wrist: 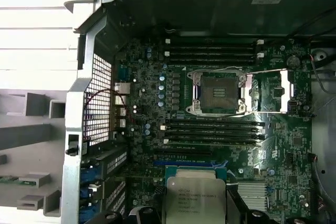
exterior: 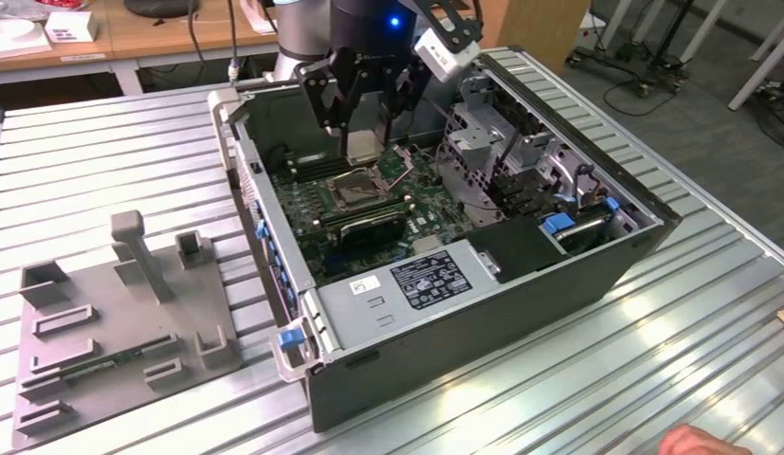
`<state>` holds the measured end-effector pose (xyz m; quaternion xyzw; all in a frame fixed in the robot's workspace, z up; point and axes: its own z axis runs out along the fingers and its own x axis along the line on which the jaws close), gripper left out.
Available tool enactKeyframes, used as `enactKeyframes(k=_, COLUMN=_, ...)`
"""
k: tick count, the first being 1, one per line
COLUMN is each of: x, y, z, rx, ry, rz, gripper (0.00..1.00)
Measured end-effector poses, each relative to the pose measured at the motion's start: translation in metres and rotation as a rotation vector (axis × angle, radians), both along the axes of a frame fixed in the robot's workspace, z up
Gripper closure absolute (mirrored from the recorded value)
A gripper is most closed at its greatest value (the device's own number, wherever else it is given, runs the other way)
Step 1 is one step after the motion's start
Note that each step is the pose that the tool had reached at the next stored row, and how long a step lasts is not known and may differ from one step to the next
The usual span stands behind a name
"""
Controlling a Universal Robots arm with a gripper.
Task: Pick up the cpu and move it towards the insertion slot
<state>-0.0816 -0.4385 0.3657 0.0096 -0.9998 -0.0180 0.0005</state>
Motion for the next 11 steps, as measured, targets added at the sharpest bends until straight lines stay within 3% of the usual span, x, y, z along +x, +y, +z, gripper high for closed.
enactKeyframes(k=11, x=0.0067, y=0.0, z=0.0, rx=0.0, ry=0.0, rz=0.0, gripper=0.46)
